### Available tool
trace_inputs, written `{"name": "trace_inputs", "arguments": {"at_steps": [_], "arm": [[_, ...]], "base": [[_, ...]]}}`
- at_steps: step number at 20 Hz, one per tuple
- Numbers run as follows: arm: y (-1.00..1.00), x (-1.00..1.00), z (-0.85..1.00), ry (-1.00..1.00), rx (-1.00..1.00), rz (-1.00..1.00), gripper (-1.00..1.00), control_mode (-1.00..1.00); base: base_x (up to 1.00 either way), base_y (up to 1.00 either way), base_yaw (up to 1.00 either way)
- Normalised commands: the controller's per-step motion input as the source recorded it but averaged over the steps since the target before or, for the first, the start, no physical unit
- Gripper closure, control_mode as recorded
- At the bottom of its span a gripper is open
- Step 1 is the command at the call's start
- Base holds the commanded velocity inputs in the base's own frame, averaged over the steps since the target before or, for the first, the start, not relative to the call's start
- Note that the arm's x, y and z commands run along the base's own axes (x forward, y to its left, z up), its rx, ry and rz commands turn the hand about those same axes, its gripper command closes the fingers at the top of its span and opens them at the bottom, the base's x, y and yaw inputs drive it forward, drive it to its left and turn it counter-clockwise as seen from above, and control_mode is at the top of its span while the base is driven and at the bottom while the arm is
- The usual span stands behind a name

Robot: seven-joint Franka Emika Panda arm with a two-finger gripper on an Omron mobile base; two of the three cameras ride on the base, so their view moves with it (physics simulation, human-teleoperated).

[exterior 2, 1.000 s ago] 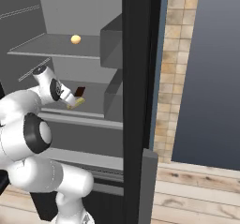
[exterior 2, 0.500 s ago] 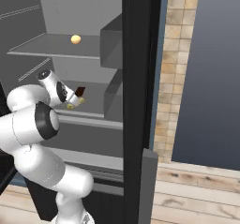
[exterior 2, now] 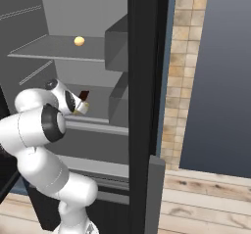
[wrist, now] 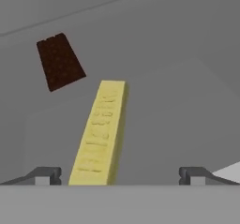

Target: Pick the egg and butter from the fridge and place them by the bowl for mixing.

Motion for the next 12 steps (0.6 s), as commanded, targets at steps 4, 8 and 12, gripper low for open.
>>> {"name": "trace_inputs", "arguments": {"at_steps": [4,8,12], "arm": [[-0.04,0.41,0.0,0.0,0.0,0.0,-1.0,-1.0],[0.0,0.44,0.0,0.01,0.0,0.0,-1.0,-1.0],[0.0,0.24,0.0,0.03,0.0,0.0,-1.0,-1.0]], "base": [[0.0,0.0,0.0],[0.0,0.0,0.0],[0.0,0.0,0.0]]}}
